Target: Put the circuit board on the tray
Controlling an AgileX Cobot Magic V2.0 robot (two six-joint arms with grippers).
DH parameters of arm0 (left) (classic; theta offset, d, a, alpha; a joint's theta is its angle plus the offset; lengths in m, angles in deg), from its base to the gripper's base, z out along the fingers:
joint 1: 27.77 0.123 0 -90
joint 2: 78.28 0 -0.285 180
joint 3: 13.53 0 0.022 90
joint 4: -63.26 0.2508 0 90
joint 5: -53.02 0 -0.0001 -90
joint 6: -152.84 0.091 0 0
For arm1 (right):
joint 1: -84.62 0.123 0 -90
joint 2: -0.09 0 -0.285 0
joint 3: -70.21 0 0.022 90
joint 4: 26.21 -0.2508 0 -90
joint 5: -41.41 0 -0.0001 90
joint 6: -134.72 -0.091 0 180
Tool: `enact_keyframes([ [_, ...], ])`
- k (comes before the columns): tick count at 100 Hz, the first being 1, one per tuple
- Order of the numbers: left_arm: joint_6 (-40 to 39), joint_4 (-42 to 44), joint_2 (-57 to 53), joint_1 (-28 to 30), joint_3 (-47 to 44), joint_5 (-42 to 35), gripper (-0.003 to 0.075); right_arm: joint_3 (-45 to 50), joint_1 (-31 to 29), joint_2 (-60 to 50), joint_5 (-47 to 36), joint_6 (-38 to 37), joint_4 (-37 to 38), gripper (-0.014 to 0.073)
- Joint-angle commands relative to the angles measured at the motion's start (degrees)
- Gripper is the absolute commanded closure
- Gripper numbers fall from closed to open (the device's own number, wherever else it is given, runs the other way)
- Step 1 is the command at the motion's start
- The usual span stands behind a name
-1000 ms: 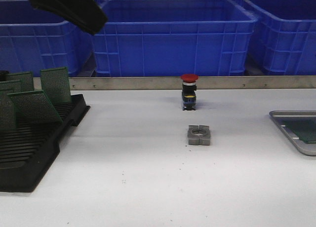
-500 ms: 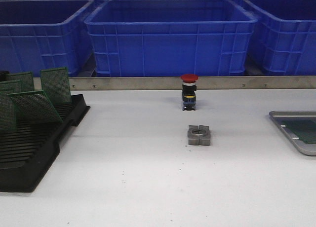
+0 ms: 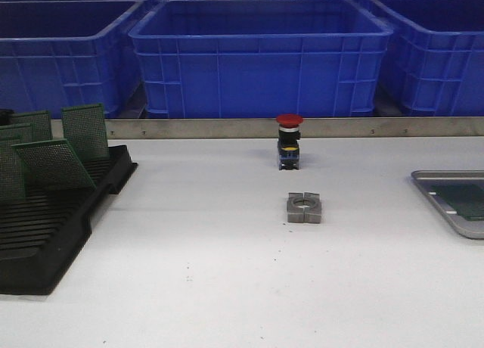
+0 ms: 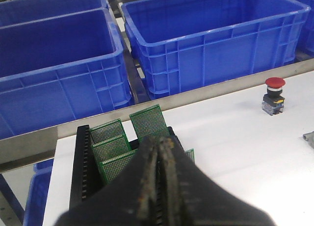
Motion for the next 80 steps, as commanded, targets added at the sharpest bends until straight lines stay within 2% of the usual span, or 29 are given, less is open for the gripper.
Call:
enact_keyframes([
  [1,-0.65,-1.6,-3.66,0.1,-0.68,-3.16,0.0737,-0.21,0.12,-4.14,1.06,0.45,-0.9,0.0653],
  [11,-0.65,-1.6,-7.71,0.1,-2.59,-3.16,0.0737,1.13,0.12,-9.16,5.18,0.45,-0.9,0.0653],
  [28,-0.65,-1.6,-12.04,0.1,-3.51,-3.16,0.0737,2.04,0.12,-14.94,7.14,0.45,-0.9,0.0653],
  [80,-0.65,-1.6,-12.16,0.1,-3.51,-3.05,0.0737,2.04,0.12,-15.44,7.16,0.45,-0.9,0.0653],
])
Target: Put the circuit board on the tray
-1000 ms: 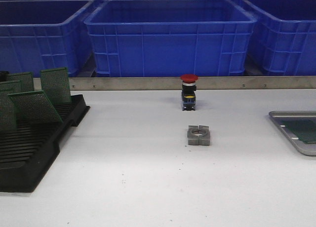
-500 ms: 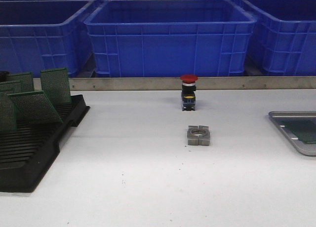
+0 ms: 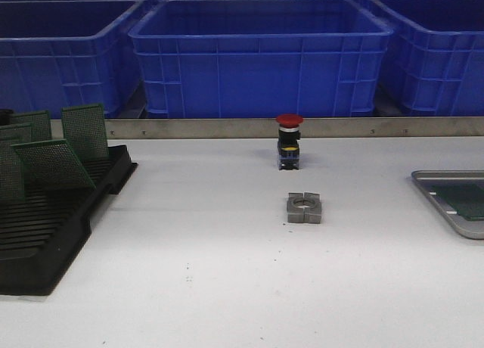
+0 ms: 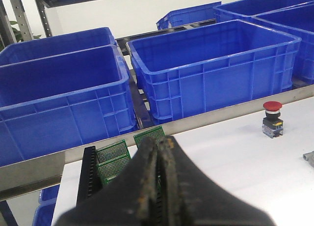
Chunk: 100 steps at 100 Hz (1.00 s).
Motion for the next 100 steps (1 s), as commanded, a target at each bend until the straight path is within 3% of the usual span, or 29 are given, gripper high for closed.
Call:
enact_keyframes([
  [1,-0.65,-1.37,0.43,0.1,1.57,-2.95,0.0737,-1.44,0.12,0.61,-3.28,0.45,-0.9,0.0653],
  [31,-0.65,-1.37,0.43,0.1,1.57,-2.95,0.0737,-1.44,0.12,0.61,-3.28,0.45,-0.9,0.0653],
  [49,-2.71,2.31,0.43,0.1,-0.2,-9.92,0.0737,-1.44,0.12,0.61,-3.28,0.45,-0.9,0.0653],
  [55,-12.43,9.03,0.14,0.1,-1.78,-10.38,0.0737,-1.44,0.12,0.61,-3.28,0.45,-0.9,0.0653],
  [73,-48.76,44.35,-1.76,0.1,-7.24,-11.01,0.0737,-1.44,0.12,0.61,-3.28,0.45,-0.9,0.0653],
  [80,-58.93,55.28,-3.26,0.1,-10.27,-14.68,0.0737,-1.44,0.12,0.61,-3.28,0.45,-0.9,0.0653],
  [88,-64.48,60.03,-6.14,0.1,-14.68,-19.17,0.0737,-1.44,0.12,0.61,-3.28,0.45,-0.9,0.0653],
  [93,-64.53,60.3,-8.92,0.1,-14.26,-11.42,0.0737,-1.38,0.12,0.61,-3.28,0.45,-0.9,0.0653],
  [100,-64.53,59.57,-8.94,-0.2,-14.54,-10.67,0.0737,-1.38,0.12,0.74,-3.32,0.45,-0.9,0.0653],
])
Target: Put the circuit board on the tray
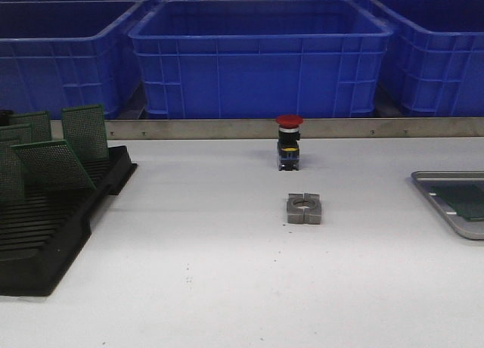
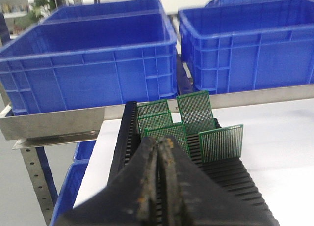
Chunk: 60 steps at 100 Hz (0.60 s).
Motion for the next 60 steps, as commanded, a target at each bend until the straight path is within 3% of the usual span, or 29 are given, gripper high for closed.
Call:
enact_keyframes([
  [1,-2.64,1.23,-1.77,-0.32,-1.65,-1.8,0.0737,-1.53,0.12,0.66,-3.43,0.45,-1.0,0.0653],
  [22,6.19,-6.02,-1.87,-0.32,-1.76,0.85,0.0737,-1.53,0.12,0.65,-3.42,0.45,-1.0,0.0653],
  [60,6.32,-6.33,-1.87,0.09,-1.64,2.09,0.0737,-1.53,0.12,0.65,-3.42,0.45,-1.0,0.0653],
])
